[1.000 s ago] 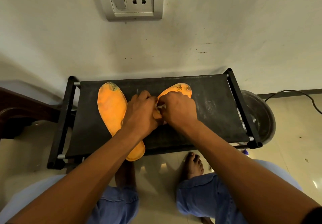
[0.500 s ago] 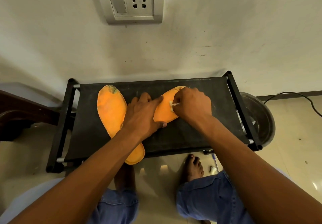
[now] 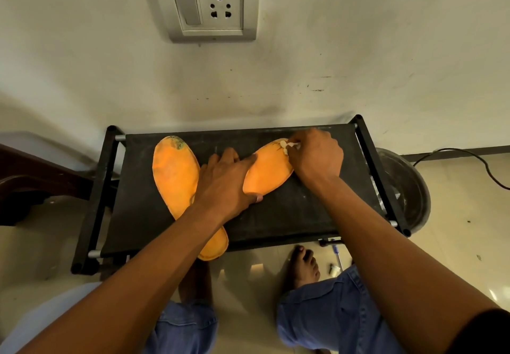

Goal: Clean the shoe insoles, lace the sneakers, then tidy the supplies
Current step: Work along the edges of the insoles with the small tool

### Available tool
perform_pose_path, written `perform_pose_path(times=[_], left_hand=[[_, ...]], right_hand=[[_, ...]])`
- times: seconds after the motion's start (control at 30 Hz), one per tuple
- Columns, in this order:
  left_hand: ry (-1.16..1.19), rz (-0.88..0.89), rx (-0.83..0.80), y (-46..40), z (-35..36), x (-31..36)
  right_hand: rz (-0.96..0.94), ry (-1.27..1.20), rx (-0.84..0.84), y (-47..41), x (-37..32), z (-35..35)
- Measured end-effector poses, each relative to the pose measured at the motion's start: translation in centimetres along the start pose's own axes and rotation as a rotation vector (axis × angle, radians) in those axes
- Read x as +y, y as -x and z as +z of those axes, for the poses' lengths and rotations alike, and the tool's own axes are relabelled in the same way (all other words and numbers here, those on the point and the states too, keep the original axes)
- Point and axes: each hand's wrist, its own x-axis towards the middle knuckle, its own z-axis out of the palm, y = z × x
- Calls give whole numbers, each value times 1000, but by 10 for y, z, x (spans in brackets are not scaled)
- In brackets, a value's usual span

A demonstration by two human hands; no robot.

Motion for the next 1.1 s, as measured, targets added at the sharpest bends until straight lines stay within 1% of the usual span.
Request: perform_pose_path(times=[0.07,0.2,0.23,0.33,0.5,0.63,0.73,0.87,0.9,0.93,1.03,1.1], left_hand=[[0,-6,-6,0,0,0],[3,-20,-11,-2,1,1],[-1,-23,-11,-3,1,1],[-23,-19,-5,-3,2,2],[-35,-18,5,0,1,1],[-25,-24,-10,-3,1,1],[-27,-30,-14,-3,0,1],[-22,-38,-20,-3,0,3],[-20,-41,-20,-3,0,2],[-21,-42,-18,-3,0,2],[-30,-34,-15,-2,-2,2],[-40,-32,-20,0,-3,2]], right_hand=[[-8,17,-34,5,-4,-1],[-45,59,-202,25,-9,-4],[-55,69,-214,30,-9,-4],[-40,77,-154,29,-8,-2],[51,16,21,2,-2,-1],[-6,-45,11,1,1,-1],[-42,-66,-76,4,0,-1],[-88,8,-310,20,-15,4],[-91,33,-344,24,-17,5],[-88,58,-335,26,-16,6],[-37,99,-152,20,-4,0],[7,83,-100,14,1,-6]])
